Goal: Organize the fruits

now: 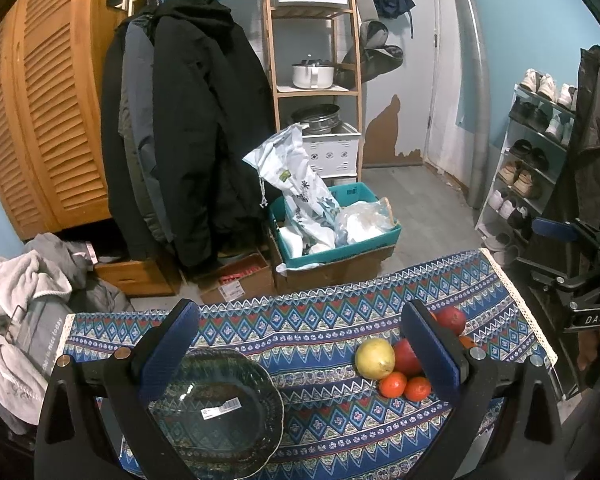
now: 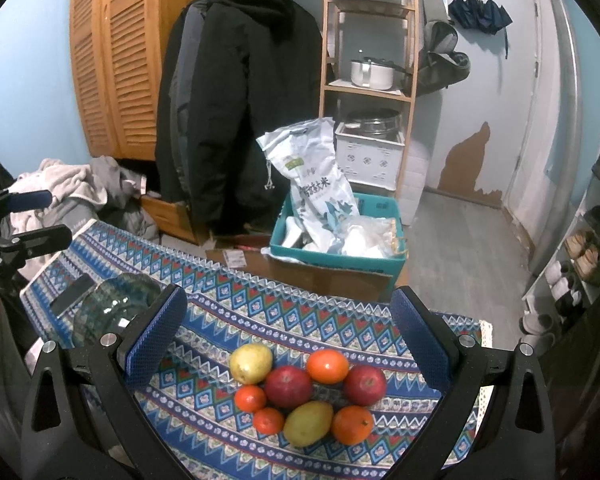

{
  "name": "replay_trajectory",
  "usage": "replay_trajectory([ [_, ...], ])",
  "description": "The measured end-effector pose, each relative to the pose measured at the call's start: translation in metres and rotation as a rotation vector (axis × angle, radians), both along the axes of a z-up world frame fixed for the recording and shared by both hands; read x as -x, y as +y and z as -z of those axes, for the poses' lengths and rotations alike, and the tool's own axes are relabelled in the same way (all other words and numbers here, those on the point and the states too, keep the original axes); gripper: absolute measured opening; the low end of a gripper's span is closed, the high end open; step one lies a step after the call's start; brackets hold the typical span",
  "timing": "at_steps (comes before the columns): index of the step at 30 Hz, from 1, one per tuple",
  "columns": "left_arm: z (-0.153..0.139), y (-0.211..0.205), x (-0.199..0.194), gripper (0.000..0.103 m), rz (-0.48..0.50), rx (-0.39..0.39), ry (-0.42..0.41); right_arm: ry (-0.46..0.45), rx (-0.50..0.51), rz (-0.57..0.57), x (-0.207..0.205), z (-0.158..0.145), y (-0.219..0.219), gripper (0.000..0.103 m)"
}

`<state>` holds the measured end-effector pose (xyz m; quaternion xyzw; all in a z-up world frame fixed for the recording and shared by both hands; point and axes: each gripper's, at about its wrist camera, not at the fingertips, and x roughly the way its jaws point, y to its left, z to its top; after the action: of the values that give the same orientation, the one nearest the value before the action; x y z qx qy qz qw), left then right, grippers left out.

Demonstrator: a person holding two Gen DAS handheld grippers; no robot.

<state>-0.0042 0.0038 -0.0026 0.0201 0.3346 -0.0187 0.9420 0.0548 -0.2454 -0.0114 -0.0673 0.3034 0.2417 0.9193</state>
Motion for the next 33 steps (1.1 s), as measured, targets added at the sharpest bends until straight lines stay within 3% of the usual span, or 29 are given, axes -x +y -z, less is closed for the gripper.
replay_trajectory([
  [33,0.002,-0.001,0.0,0.102,-0.004,-0.011,0.014,0.008,0.007,-0.01,0.003,0.004,0.01,0.1],
])
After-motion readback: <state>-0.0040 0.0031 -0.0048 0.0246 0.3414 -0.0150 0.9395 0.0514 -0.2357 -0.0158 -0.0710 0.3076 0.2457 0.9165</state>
